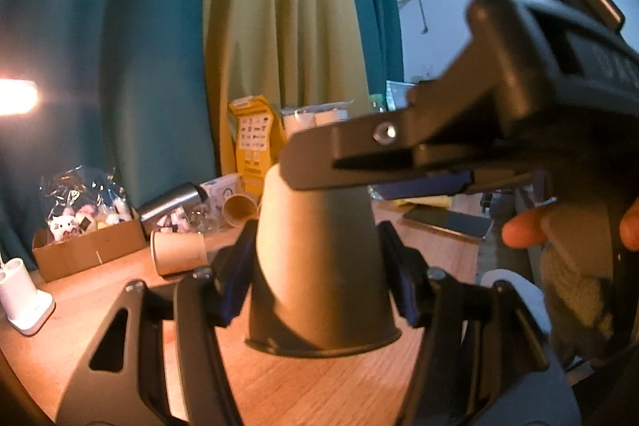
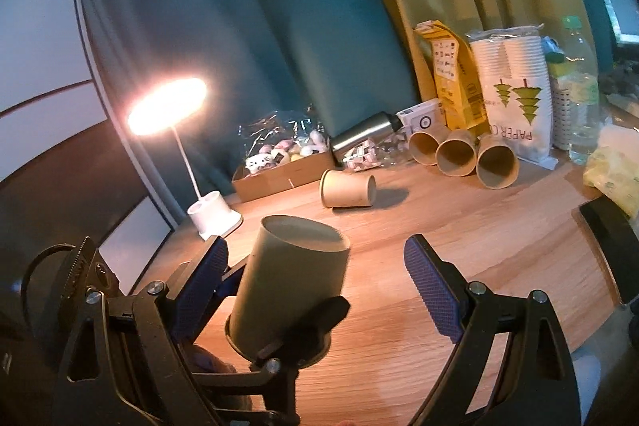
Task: Flip cup upside down
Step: 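Close the right tool on the cup body while the left tool holds it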
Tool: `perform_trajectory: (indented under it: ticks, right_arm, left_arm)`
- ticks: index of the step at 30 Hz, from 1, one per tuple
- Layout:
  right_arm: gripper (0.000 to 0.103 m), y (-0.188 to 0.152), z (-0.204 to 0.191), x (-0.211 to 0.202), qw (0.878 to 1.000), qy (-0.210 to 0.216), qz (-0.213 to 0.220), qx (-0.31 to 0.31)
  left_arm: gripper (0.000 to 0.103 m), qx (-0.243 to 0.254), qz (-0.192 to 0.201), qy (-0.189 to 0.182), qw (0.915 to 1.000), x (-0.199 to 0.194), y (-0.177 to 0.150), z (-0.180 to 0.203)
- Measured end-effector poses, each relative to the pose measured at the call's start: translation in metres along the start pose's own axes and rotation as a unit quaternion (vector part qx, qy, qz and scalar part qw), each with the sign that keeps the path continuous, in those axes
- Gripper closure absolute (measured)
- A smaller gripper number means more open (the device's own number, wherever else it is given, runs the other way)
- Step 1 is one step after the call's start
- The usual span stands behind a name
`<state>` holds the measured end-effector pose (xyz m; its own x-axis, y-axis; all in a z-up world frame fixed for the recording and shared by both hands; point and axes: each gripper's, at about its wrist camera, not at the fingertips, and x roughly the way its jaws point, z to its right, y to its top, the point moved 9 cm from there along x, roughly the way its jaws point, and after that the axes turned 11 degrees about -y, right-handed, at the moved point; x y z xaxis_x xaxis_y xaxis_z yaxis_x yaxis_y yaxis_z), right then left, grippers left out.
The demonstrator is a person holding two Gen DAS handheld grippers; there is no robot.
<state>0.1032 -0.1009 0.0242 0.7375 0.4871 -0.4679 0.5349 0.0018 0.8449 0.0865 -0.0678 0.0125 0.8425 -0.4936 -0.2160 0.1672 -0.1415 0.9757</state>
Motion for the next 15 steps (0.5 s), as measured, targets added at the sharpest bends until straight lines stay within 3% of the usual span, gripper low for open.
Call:
perform_trajectory:
  ticks: [15]
  right_arm:
    - [0.011,-0.009,-0.009,0.007,0.999,0.031,-0.027,0.000]
  left_arm:
    - [0.043,0.052,0.051,0.003,0.9973,-0.015,0.011,0.027]
